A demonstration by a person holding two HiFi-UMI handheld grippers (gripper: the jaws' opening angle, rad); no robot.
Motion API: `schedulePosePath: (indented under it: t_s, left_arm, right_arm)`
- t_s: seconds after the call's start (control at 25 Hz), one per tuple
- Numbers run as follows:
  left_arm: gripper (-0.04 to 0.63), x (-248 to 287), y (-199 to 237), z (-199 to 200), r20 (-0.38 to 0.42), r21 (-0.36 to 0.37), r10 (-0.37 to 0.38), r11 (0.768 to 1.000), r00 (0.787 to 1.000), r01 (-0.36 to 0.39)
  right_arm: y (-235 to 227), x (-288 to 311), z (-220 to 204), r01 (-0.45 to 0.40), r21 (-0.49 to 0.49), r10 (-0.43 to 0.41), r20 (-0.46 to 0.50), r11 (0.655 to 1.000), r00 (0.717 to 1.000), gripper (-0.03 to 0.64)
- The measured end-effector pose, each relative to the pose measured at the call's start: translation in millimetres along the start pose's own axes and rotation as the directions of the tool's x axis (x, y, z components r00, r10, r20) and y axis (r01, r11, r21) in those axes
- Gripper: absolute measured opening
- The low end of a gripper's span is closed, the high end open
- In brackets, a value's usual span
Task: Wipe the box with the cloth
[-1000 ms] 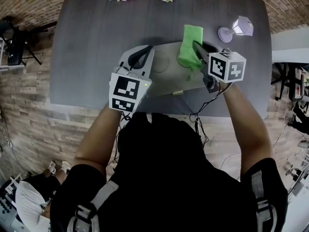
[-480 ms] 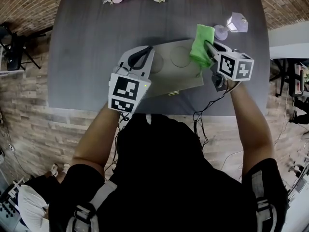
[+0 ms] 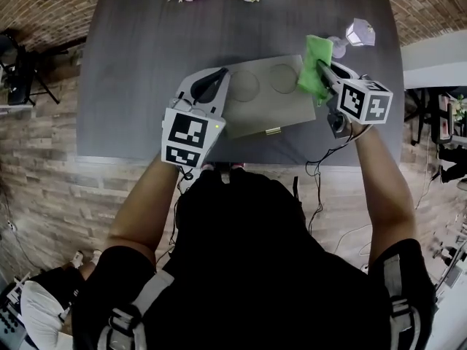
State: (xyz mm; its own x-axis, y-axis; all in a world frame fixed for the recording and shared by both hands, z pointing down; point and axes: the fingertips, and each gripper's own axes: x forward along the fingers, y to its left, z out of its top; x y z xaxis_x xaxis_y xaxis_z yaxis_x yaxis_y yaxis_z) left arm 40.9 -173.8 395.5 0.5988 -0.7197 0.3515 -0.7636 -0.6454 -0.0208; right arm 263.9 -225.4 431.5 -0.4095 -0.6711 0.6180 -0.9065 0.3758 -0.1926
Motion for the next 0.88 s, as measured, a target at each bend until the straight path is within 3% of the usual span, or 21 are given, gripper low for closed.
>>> schedulePosePath:
  t_s: [0.28, 0.56, 0.72, 0.88]
  left_arm:
    - [0.009, -61, 38, 15, 0.051, 0.003, 0.069, 0.998, 0.996, -0.07]
    - [0.009, -98, 73, 0, 0.055, -0.07, 0.137, 0.989, 0.989, -0.133]
    - [0.009, -102, 79, -13, 0.032, -0.081, 0.136, 0.988, 0.99, -0.133]
    - [0.009, -104, 80, -18, 0.021, -0.083, 0.136, 0.988, 0.991, -0.134]
  right_arm:
    - [99, 12, 17, -0.124, -0.026, 0.125, 0.024, 0.992, 0.992, 0.038]
    - [231, 39, -3, -0.356, -0.021, 0.355, -0.042, 0.934, 0.934, 0.038]
    - [263, 56, -17, -0.399, 0.008, 0.399, -0.079, 0.917, 0.914, 0.038]
    - [264, 65, -24, -0.398, 0.024, 0.399, -0.098, 0.917, 0.912, 0.038]
